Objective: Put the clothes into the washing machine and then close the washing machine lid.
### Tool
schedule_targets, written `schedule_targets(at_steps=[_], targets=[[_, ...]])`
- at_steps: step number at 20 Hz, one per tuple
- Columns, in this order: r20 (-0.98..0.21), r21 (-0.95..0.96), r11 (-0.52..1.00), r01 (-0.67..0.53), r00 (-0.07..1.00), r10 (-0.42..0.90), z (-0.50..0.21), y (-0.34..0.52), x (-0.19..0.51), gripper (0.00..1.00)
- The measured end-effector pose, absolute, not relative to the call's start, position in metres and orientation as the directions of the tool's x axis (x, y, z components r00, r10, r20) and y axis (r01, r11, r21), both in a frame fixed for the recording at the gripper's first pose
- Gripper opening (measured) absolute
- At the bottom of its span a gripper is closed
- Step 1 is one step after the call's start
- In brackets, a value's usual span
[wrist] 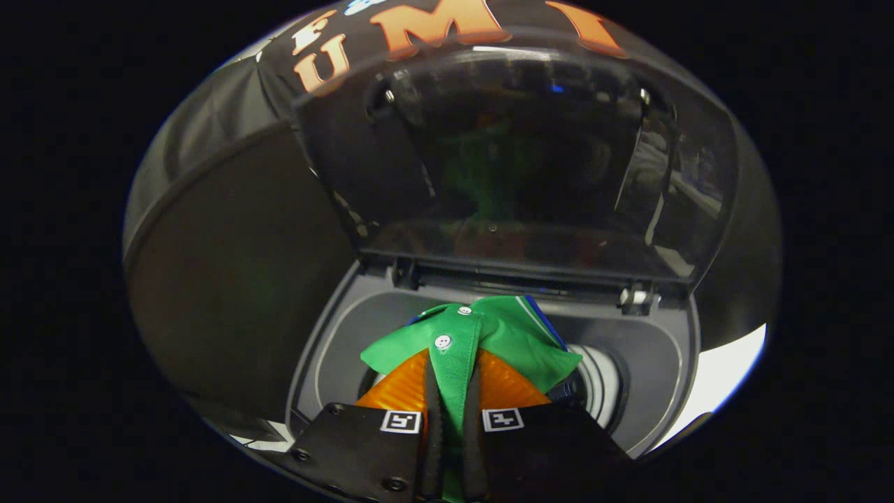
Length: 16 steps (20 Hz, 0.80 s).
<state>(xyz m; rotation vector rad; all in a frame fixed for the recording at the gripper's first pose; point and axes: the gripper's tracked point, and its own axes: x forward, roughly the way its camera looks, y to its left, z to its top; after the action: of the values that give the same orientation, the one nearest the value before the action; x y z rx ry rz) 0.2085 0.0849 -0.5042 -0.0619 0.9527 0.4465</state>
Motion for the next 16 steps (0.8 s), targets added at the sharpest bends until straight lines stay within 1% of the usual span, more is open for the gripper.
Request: schedule_targets(at_steps=[6,11,14,16], targets=[[-0.880,0.137,0.959,-0.250,0.414,0.233,-0.546,0.073,0.214,0.18],[-0.946,0.100,0.980,-0.170,0.289,0.147,-0.581,0.068,0.206,0.19],[-0.956,0.060,0.987,-0.149,0.275,0.100,-0.591,0.060,0.206,0.19],[-0.954,0.057,0.987,-0.148,0.283,0.098,-0.592,0.059,0.207,0.22]])
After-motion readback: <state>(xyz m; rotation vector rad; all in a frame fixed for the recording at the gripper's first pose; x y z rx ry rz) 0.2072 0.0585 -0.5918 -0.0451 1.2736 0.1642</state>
